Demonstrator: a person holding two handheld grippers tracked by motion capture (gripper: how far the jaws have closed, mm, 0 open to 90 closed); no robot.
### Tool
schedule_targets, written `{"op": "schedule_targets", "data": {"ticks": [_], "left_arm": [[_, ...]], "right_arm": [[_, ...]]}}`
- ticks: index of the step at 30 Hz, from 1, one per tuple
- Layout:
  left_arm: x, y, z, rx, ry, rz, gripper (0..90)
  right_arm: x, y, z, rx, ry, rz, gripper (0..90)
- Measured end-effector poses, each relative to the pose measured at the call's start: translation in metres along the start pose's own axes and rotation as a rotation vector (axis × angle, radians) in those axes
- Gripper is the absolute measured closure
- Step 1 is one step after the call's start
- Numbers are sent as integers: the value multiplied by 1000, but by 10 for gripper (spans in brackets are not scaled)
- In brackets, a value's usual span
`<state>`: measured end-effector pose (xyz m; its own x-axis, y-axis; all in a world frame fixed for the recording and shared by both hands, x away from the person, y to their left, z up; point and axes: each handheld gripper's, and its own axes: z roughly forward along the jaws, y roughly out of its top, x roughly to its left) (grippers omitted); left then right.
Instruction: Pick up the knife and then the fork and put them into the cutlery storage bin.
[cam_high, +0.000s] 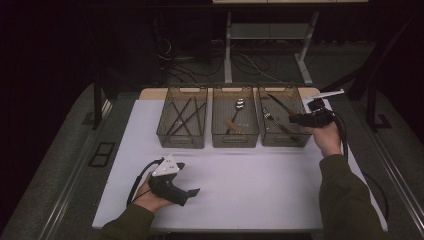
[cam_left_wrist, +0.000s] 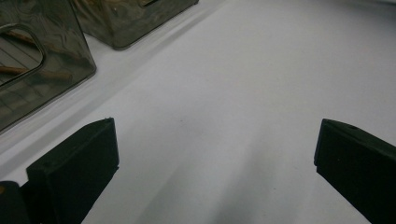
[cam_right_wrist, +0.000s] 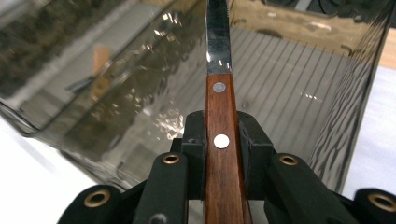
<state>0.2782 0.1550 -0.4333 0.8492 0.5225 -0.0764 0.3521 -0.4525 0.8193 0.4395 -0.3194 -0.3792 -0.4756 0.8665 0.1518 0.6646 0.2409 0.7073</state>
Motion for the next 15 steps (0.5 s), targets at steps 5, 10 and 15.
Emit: {"op": "schedule_targets", "data": {"ticks": [5,10,15], "left_arm": [[-1,0,0,2,-8,2,0],[-1,0,1,2,-11,-2,0],[-1,1,1,-3,-16,-3,0]], "right_arm": [[-1,-3,7,5,1,16,750],[3,-2,8,-11,-14,-3,558],[4,-1,3,-30,-12,-6,474]]}}
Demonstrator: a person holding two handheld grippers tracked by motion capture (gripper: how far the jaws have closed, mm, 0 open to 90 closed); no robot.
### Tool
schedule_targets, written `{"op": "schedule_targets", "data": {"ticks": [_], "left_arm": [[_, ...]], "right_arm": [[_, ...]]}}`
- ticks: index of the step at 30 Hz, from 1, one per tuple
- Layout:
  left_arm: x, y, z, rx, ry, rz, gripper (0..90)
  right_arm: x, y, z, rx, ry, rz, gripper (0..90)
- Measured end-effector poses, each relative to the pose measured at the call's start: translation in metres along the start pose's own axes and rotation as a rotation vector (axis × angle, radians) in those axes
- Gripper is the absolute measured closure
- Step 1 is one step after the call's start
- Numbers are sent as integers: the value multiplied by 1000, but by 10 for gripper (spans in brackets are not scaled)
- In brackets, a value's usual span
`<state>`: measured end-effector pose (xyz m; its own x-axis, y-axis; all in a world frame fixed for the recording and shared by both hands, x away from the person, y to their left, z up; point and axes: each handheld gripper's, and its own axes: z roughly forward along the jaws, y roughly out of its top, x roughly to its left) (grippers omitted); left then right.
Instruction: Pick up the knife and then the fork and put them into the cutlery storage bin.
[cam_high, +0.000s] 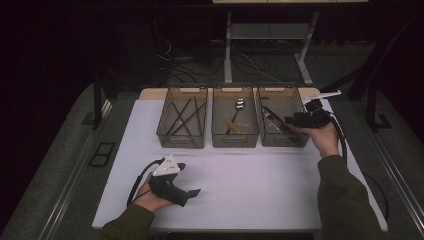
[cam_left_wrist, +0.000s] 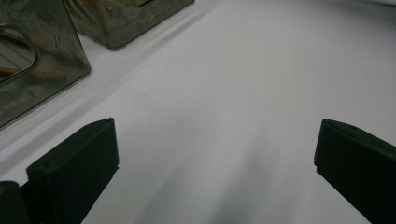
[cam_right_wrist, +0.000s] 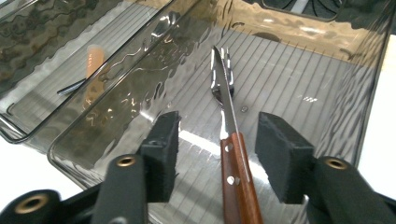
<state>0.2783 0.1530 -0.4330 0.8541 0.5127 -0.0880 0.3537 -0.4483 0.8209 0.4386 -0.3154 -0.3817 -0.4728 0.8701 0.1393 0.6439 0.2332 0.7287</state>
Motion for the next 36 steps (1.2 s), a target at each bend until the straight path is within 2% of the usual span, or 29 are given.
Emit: {"op": "schedule_targets", "data": {"ticks": [4,10,13,16,18,28,32,33,36], "left_arm": [[0,0,0,5,0,6,0],[0,-1,-1,1,3,-2,0],[0,-2,-1,1,5,-1,0],[0,-2,-1,3,5,2,0],[0,-2,-1,0,4,2,0],[0,-3,-1,6,0,1,0],[-1,-3,-1,5,-1,4,0],[-1,-3,-1,6,0,5,0],[0,-3,0,6,0,1,0]], "right_arm": [[2,-1,-3,-9,13,-10,413],[6,-6,-13,-52,41,-19,358],[10,-12,-18,-53,51,-32,294],[15,-18,-23,-62,46,-66,270],[18,-22,-27,-70,46,-71,259],[35,-46,-48,-151,111,-59,174],[43,-58,-56,-180,113,-73,171],[45,-61,-58,-182,113,-78,141],[51,-71,-60,-183,118,-87,135]]}}
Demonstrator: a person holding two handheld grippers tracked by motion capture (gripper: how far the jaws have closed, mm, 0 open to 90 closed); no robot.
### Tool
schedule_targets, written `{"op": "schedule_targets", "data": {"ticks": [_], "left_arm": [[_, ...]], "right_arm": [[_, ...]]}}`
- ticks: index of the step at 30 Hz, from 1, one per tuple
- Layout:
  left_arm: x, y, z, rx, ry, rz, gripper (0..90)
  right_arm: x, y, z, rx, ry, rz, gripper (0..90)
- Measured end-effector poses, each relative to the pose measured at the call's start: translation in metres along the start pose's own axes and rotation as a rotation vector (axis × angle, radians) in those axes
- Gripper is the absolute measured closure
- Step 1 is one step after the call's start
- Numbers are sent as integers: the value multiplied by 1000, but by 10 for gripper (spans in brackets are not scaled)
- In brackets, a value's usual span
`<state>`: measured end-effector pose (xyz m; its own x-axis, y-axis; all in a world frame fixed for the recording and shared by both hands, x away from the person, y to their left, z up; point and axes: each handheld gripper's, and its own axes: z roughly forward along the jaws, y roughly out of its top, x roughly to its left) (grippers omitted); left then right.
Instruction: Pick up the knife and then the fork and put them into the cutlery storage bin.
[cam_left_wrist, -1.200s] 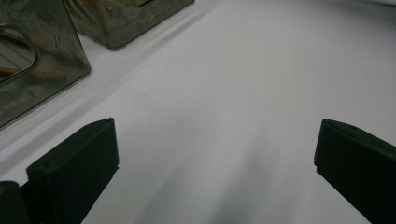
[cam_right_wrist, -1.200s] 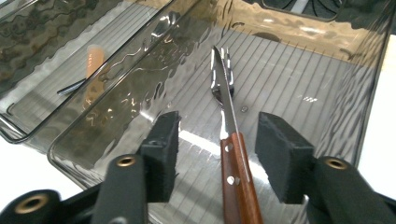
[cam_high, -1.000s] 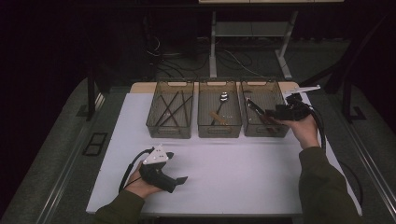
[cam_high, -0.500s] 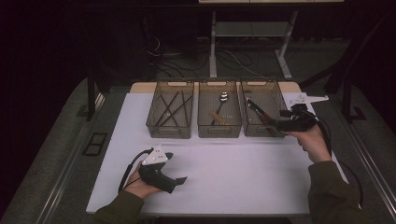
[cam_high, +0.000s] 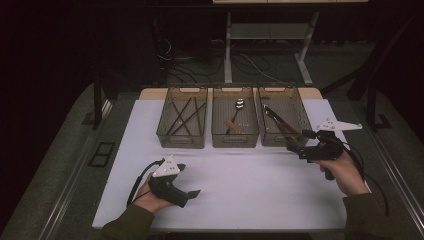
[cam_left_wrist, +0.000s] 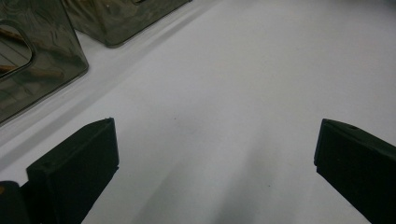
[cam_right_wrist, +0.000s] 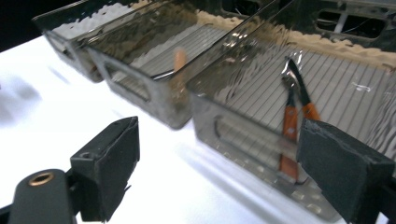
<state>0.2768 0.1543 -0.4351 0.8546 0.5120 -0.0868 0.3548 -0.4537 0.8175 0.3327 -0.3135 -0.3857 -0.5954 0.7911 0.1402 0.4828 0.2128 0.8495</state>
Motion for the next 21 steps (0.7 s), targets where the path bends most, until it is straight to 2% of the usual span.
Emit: {"op": "schedule_targets", "data": {"ticks": [3,6,9,11,13,20,21], "left_arm": [[0,0,0,2,-1,0,0],[0,0,0,1,-2,0,0],[0,0,0,4,-2,0,0],[0,0,0,5,-2,0,0],[0,0,0,5,-2,1,0],[0,0,-1,10,2,14,0],[0,0,-1,5,2,5,0]], "right_arm": [[7,-10,-1,-3,15,3,135],[14,-20,-2,-7,14,-13,135],[20,-30,-2,-9,25,-2,135],[24,-35,-4,-9,20,-17,135],[28,-41,-5,-7,22,-13,135],[43,-57,-8,8,14,-59,135],[46,-59,-9,11,15,-63,135]]}}
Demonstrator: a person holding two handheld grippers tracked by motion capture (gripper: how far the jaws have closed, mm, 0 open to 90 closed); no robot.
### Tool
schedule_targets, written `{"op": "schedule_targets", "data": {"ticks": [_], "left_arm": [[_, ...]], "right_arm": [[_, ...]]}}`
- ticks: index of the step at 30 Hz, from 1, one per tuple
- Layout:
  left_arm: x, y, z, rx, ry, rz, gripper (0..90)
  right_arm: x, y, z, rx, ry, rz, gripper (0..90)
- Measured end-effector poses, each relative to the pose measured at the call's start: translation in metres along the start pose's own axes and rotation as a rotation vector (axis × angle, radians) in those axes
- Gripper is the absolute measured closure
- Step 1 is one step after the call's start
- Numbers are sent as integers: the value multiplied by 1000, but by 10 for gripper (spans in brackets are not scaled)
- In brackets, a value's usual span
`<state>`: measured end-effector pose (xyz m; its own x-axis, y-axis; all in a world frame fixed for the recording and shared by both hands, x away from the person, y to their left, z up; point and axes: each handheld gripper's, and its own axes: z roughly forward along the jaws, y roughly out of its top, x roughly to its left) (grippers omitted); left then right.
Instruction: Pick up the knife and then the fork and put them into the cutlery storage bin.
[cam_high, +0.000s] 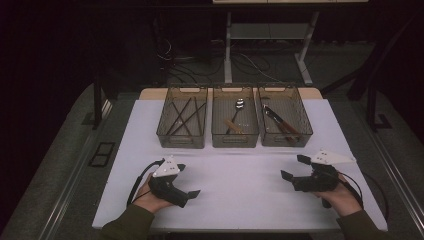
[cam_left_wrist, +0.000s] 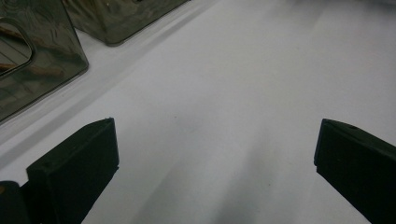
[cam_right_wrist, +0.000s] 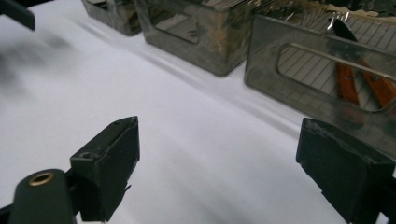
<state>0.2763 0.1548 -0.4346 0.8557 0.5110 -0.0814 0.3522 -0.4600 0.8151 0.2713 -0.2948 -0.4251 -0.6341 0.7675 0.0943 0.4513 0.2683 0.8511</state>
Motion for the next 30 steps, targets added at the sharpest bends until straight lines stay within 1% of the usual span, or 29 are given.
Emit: {"op": "schedule_targets", "data": {"ticks": [3,5,9,13,15,17,19,22,30], "left_arm": [[0,0,-1,-3,3,-1,0],[0,0,-1,-5,4,-4,0],[0,0,-1,-5,3,-4,0],[0,0,-1,-6,4,-2,0],[0,0,-1,-6,4,-3,0],[0,0,-1,-6,4,-2,0],[0,0,-1,-5,3,1,0],[0,0,-1,-6,4,-2,0],[0,0,-1,-6,2,0,0]], "right_arm": [[6,-7,1,17,5,-15,134],[8,-11,2,33,-9,-35,122],[11,-17,3,45,-12,-27,122],[10,-20,0,33,13,29,122],[10,-21,-1,32,10,19,122],[9,-21,-2,31,12,25,121],[9,-22,-1,33,7,16,122],[9,-22,-1,41,6,17,122],[9,-22,-1,40,4,14,122]]}}
